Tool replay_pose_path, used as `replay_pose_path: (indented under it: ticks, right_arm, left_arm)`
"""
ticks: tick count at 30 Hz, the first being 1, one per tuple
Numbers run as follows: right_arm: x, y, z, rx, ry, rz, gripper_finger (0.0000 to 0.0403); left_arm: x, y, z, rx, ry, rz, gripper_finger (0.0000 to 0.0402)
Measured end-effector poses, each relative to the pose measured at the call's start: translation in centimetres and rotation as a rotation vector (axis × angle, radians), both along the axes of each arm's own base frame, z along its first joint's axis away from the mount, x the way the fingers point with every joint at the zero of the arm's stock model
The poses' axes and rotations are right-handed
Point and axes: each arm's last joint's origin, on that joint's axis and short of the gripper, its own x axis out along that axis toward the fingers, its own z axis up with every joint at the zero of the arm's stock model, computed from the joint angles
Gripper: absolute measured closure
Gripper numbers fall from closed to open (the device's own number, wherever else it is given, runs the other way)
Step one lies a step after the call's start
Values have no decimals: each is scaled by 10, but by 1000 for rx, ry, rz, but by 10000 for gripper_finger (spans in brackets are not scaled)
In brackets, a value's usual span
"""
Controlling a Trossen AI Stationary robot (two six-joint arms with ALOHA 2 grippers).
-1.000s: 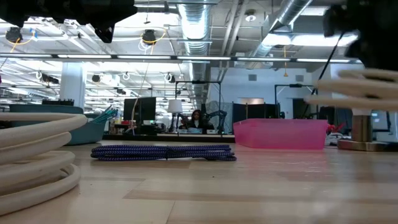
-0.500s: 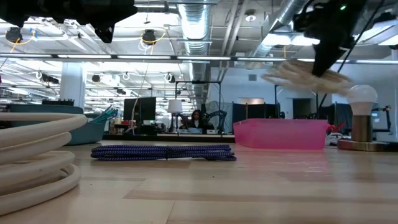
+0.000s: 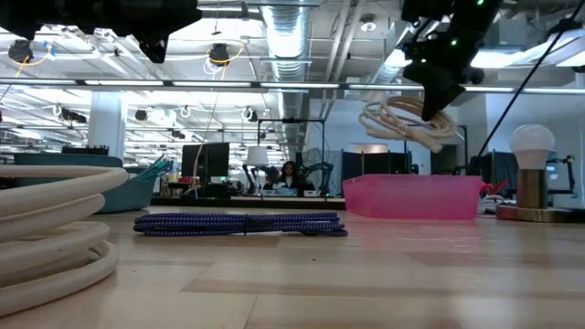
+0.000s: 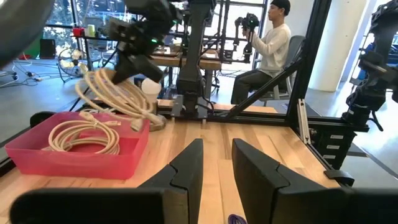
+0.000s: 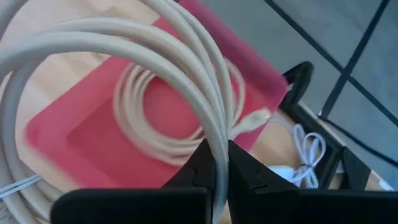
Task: Pick & Place USB Port
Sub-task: Put the brown display cable in the pink bin
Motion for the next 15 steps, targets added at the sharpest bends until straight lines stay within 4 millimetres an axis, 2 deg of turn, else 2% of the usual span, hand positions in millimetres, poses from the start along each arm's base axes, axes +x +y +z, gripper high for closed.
replay_pose_path:
  ticks: [6,15]
  right_arm:
    - [-9,-27,1,-5,9,-66,398]
    - [-13,-52,-6,14,24,-145,398]
  left_arm:
    - [0,0,0,0,0,0,317]
    - [0,0,0,0,0,0,317]
